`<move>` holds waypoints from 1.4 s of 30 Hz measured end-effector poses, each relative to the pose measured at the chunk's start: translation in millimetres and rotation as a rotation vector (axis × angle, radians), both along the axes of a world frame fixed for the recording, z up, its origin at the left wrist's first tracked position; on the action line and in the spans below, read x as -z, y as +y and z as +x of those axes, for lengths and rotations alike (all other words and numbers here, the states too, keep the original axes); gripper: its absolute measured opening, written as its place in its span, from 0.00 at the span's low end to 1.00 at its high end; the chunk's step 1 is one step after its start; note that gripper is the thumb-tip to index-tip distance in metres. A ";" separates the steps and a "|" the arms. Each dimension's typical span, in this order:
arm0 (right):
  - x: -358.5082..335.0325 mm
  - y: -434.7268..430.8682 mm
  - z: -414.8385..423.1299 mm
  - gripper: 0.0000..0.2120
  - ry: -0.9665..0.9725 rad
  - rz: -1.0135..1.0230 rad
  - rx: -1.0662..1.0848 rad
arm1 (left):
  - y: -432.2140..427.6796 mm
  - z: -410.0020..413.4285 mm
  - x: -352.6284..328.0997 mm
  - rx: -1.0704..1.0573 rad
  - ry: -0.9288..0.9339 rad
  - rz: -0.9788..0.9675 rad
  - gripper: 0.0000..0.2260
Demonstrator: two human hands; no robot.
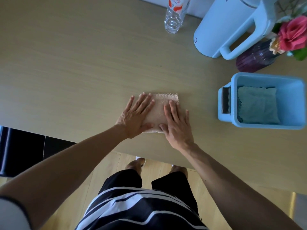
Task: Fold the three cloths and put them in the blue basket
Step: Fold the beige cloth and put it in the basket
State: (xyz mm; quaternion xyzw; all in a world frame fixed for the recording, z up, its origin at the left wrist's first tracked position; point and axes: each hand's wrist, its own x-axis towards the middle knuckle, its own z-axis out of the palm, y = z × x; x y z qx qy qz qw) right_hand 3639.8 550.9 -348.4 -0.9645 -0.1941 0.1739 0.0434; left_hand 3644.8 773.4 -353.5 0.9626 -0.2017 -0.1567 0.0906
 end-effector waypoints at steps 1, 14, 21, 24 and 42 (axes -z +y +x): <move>-0.7 -1.4 -0.1 0.36 0.006 -0.019 0.013 | -0.9 0.0 -0.5 -0.005 -0.001 0.002 0.40; -31.9 7.2 -24.0 0.40 -0.010 0.104 0.231 | -41.9 38.5 -29.4 -0.135 -0.075 -0.027 0.34; -50.9 -4.9 -31.6 0.39 -0.049 0.260 0.388 | -46.9 56.3 -44.7 -0.302 0.227 0.000 0.11; -62.5 -7.9 -32.9 0.39 -0.057 0.427 0.407 | -45.9 60.6 -63.2 -0.386 0.358 -0.133 0.10; -245.1 -181.8 39.7 0.36 0.305 1.411 0.925 | -201.9 58.6 -232.9 -0.648 0.473 -1.406 0.21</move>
